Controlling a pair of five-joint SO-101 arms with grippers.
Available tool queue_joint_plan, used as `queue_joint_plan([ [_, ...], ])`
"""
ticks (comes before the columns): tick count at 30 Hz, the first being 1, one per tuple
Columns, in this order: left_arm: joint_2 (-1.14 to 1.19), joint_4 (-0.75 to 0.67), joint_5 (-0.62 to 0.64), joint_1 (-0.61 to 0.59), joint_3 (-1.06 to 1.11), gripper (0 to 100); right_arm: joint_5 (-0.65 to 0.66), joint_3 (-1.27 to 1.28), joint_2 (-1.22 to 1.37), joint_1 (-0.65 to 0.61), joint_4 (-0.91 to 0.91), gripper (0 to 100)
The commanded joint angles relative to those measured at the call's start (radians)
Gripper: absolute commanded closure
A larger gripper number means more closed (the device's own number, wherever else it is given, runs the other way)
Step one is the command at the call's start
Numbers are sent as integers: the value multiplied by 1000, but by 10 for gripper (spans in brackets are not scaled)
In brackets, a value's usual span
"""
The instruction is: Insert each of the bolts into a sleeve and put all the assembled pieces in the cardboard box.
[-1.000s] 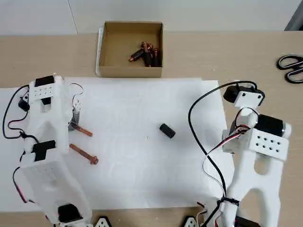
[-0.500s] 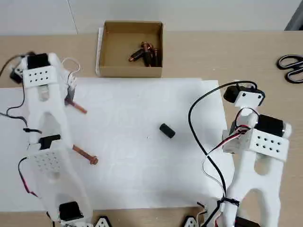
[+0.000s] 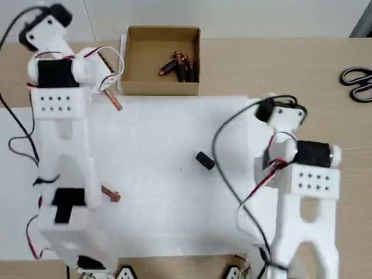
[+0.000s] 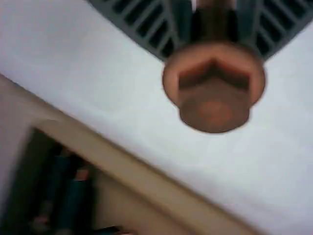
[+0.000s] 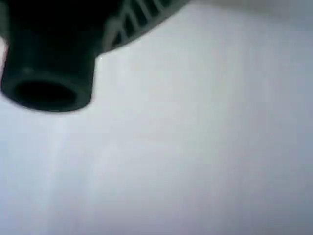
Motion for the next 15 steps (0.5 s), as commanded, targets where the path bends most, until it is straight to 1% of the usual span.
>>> queue_joint_plan([
  [1,-183,12,-38,40,-45,994,-26,-101,-133,-84,19,994],
  [3,-249,12,-57,49,-33,994,-26,-100,-189,-119,28,994],
  [6,-365,12,-92,54,38,994,-26,-64,-260,-127,31,994],
  [10,-560,12,-152,54,216,994,-31,26,-386,-130,27,995],
  [15,-841,11,-196,46,432,994,-31,155,-625,-131,-7,995],
])
